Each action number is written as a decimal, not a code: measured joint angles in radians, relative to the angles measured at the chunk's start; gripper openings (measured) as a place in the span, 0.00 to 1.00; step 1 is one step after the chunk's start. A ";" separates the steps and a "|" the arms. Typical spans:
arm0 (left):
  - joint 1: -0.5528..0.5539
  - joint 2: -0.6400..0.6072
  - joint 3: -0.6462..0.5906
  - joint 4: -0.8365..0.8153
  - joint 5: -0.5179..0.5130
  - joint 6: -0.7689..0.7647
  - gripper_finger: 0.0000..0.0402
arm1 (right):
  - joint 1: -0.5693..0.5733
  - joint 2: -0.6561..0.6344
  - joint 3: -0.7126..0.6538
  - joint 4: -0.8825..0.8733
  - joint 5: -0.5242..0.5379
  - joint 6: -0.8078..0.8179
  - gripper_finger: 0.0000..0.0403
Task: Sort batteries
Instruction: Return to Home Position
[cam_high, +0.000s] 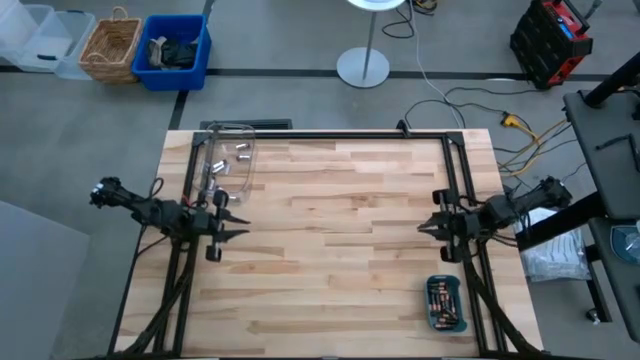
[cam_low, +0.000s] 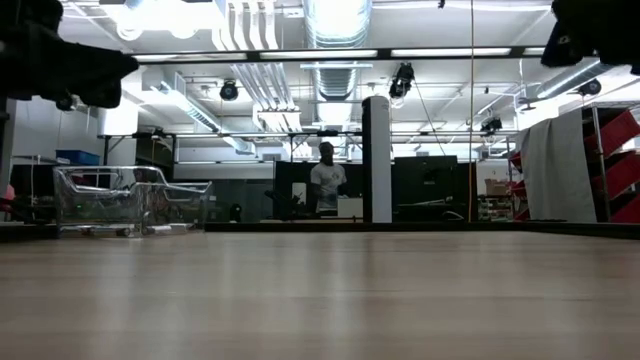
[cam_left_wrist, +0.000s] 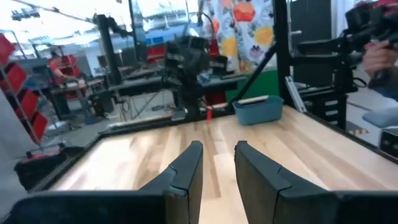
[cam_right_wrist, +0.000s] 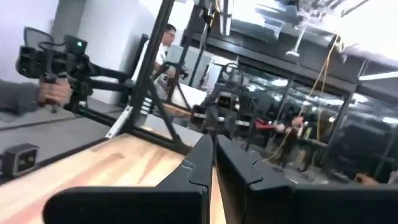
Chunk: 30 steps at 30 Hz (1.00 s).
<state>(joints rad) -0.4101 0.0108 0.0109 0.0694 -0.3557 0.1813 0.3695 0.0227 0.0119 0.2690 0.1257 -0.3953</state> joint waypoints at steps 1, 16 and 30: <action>-0.001 0.007 0.000 0.000 0.000 -0.008 0.18 | -0.009 0.006 0.000 0.035 -0.033 -0.015 0.03; 0.000 0.078 0.013 -0.014 -0.055 -0.059 0.19 | -0.112 0.020 0.000 0.012 0.036 -0.031 0.03; 0.000 0.133 0.026 -0.005 -0.055 -0.060 0.19 | -0.111 0.021 -0.001 -0.003 0.034 0.055 0.03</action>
<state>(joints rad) -0.4103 0.1440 0.0364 0.0643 -0.4103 0.1215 0.2584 0.0433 0.0113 0.2657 0.1596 -0.3401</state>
